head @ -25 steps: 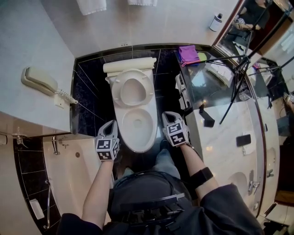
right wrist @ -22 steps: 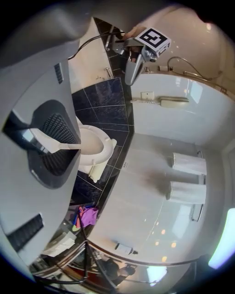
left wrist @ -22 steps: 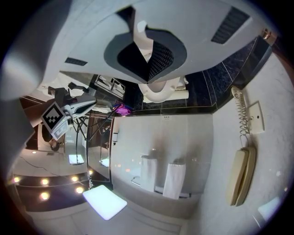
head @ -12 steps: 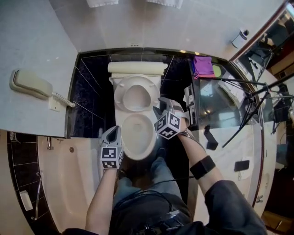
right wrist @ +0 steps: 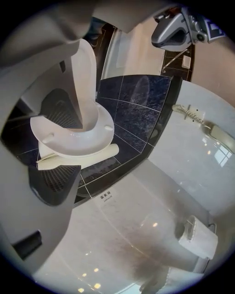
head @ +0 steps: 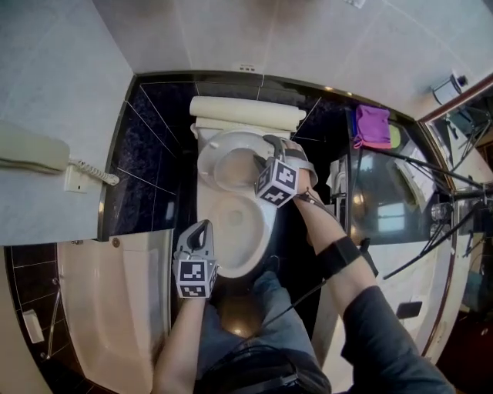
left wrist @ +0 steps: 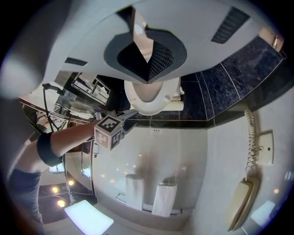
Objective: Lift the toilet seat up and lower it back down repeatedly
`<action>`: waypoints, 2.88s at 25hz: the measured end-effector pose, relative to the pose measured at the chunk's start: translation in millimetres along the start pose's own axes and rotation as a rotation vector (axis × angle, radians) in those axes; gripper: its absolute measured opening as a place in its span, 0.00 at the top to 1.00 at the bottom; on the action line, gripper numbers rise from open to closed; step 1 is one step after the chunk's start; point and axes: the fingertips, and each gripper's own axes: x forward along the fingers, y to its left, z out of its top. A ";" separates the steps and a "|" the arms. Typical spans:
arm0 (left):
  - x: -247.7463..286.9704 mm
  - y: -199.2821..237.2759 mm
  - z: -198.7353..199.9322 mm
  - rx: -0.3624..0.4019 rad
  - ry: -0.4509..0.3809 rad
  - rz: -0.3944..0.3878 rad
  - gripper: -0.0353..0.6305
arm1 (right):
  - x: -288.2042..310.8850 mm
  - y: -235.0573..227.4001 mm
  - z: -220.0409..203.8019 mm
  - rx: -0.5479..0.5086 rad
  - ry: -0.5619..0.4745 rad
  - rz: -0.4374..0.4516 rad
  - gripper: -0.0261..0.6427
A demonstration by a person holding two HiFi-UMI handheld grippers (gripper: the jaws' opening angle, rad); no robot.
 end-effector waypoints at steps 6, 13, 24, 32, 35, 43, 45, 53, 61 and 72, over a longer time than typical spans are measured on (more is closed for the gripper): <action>11.2 8.9 -24.6 -0.033 0.022 0.034 0.95 | 45.3 -5.1 -4.2 -0.010 0.000 -0.003 0.58; 16.0 15.3 -42.3 -0.062 0.046 0.064 0.95 | 67.2 -12.6 -1.7 -0.102 -0.004 -0.021 0.82; 21.0 9.8 -77.6 -0.065 0.116 0.047 0.95 | 48.0 2.1 2.6 -0.148 0.004 -0.057 0.83; 16.5 -8.8 -104.5 -0.075 0.170 -0.013 0.95 | 0.6 45.5 12.3 -0.161 -0.030 -0.070 0.84; 14.3 -14.3 -117.5 -0.069 0.194 -0.031 0.95 | -20.3 68.6 12.4 -0.177 -0.041 -0.085 0.84; 13.5 -19.8 -138.2 -0.024 0.206 -0.067 0.95 | -73.8 148.8 10.1 -0.186 -0.050 -0.093 0.84; 15.5 -22.3 -141.4 -0.021 0.206 -0.078 0.95 | -85.2 174.9 6.4 -0.186 -0.043 -0.078 0.84; 21.8 -31.6 -168.2 -0.008 0.206 -0.111 0.95 | -114.2 282.1 -14.9 -0.197 0.002 0.000 0.81; 7.7 -41.4 -232.4 -0.047 0.262 -0.125 0.95 | -123.2 357.8 -37.8 -0.205 0.054 0.065 0.80; 2.2 -58.1 -309.0 -0.058 0.336 -0.167 0.95 | -134.3 433.2 -67.1 -0.135 0.078 0.167 0.94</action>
